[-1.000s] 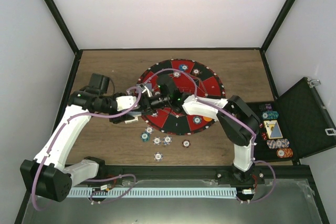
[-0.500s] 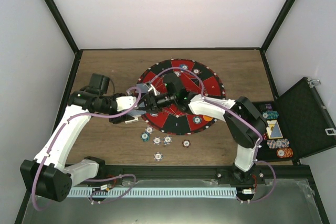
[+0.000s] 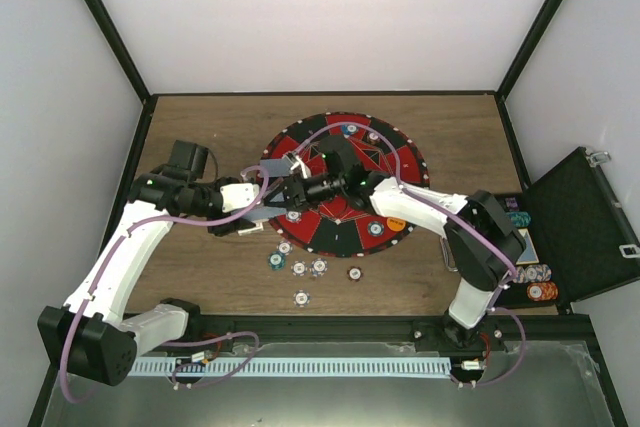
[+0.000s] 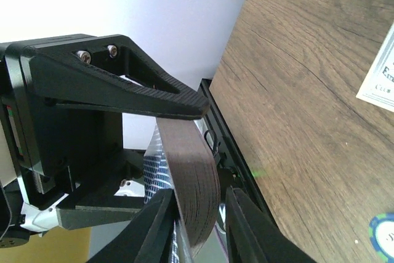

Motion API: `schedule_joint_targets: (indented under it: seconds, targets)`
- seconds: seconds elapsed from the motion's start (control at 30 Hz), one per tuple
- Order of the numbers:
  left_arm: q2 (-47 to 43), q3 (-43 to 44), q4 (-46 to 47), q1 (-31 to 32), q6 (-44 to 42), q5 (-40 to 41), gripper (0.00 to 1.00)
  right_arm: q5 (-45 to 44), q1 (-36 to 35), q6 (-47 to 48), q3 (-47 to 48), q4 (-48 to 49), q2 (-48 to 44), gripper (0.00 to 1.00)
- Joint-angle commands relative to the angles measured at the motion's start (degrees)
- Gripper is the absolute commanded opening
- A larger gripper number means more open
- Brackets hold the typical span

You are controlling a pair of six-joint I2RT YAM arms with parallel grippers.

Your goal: Distribute texas hold em gaming equipment

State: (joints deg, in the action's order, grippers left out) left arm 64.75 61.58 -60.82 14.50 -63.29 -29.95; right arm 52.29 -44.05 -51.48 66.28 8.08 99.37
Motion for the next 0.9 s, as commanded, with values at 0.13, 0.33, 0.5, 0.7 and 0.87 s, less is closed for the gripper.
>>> schedule_joint_targets:
  seconds: [0.13,0.33,0.5,0.7,0.87]
  targets:
    - [-1.0,0.9,0.6,-0.2,-1.4,-1.0,0.04,-2.7,1.1,3.6,1.4,-8.0,-3.7,0.13]
    - [-0.9,0.2,1.3,-0.2,-1.6,-0.3,0.04,-2.9,2.3,4.6,1.3,-10.2,-5.4,0.04]
    - [-0.6,-0.5,1.8,-0.3,-1.6,0.4,0.04,-1.2,5.9,4.7,1.3,-11.5,-6.9,0.01]
    - [0.1,-0.7,2.3,-0.3,-1.3,0.9,0.04,1.7,14.8,8.6,3.1,-16.0,-7.1,0.01]
    - [0.5,-0.7,2.4,-0.3,-0.9,0.9,0.04,2.3,24.2,13.8,10.6,-21.2,-0.6,0.01]
